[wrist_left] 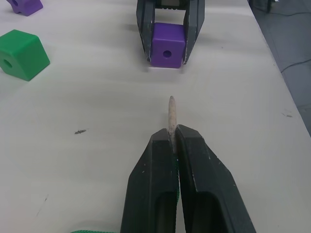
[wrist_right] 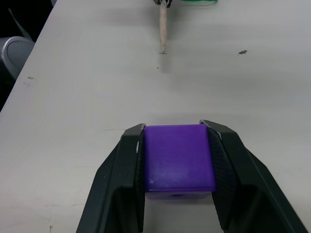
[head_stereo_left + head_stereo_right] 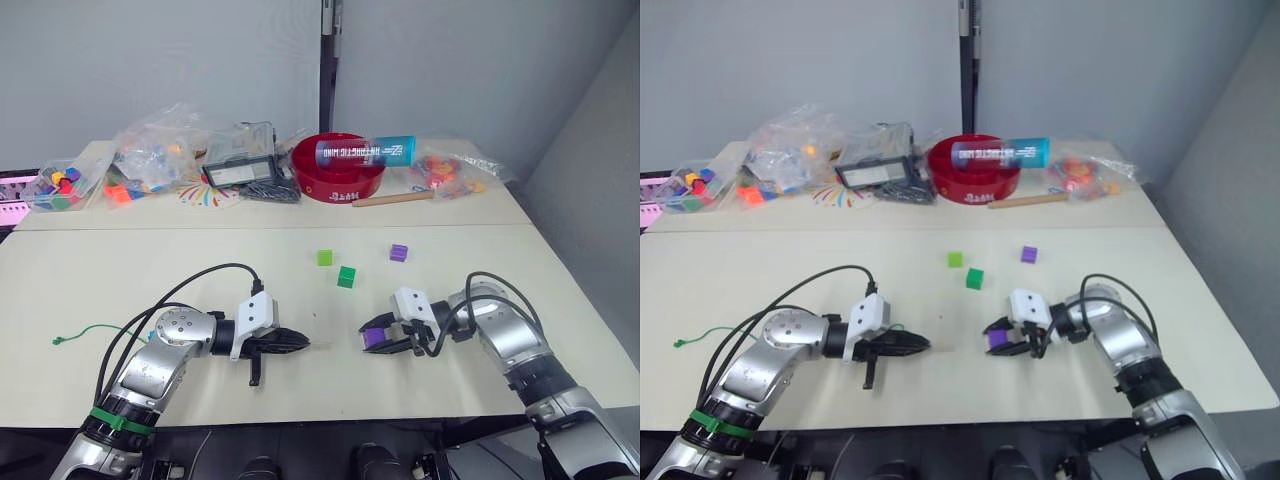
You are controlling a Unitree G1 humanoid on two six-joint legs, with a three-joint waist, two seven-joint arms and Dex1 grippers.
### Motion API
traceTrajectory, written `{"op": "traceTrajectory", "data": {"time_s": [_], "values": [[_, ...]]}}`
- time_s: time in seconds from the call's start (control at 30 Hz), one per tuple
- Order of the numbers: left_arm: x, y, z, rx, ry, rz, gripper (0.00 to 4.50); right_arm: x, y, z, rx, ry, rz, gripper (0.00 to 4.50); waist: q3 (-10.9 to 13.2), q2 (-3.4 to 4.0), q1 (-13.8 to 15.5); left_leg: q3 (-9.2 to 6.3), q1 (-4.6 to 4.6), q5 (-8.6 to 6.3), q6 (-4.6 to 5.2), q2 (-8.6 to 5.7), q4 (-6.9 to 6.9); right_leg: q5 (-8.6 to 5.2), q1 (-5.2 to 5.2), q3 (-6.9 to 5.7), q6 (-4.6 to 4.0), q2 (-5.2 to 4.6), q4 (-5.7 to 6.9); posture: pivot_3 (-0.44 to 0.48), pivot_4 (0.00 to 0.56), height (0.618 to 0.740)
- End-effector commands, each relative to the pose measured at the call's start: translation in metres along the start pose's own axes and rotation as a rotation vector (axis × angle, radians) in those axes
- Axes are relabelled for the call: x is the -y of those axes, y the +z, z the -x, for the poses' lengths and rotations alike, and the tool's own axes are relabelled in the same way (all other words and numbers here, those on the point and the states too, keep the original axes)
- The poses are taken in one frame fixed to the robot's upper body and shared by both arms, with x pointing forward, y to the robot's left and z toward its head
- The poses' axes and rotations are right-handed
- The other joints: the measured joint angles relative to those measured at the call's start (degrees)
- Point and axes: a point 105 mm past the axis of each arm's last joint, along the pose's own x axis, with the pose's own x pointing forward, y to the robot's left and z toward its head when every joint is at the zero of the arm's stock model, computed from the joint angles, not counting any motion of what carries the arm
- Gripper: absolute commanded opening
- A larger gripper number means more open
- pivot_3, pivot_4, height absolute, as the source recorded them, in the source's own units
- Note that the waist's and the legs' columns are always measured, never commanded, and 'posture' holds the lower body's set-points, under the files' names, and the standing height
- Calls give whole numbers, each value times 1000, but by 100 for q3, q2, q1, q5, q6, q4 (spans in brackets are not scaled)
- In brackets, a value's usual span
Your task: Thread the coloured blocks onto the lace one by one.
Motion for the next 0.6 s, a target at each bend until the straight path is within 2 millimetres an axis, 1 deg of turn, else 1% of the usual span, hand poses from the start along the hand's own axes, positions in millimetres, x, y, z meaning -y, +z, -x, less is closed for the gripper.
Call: {"op": "traceTrajectory", "data": {"time_s": [0.03, 0.13, 0.27, 0.37, 0.6], "values": [[-2, 17, -6, 32, -4, -59, 0, 3, 9, -10, 19, -85, -50, 1195, 0, 0, -4, -1, 0, 0, 0, 0, 0, 0, 0, 0, 0, 0, 0, 0, 150, 731], [-3, 20, -14, 39, -6, -69, 0, -3, 10, -21, 13, -94, -66, 1195, -1, -1, -45, 0, 4, 0, 0, 1, 1, 1, 1, 1, -2, 3, 6, 0, 150, 731], [-5, 20, -18, 35, -4, -77, 0, -8, 10, -28, -2, -104, -70, 1195, -1, -1, -143, -2, 14, 0, 0, 6, 0, 2, 3, 3, -4, 15, 14, 0, 150, 731], [-5, 18, -19, 12, -4, -96, 0, -11, 11, -30, -2, -103, -75, 1195, -1, -1, -159, -2, 15, 0, 0, 6, 0, 1, 3, 3, -4, 15, 14, 0, 150, 731], [-8, 19, -24, 5, 8, -108, 0, -12, 20, -32, 10, -83, -60, 1195, -1, -1, -150, -4, 13, 0, 0, 6, 0, 1, 3, 3, -4, 15, 13, 0, 150, 731]]}}
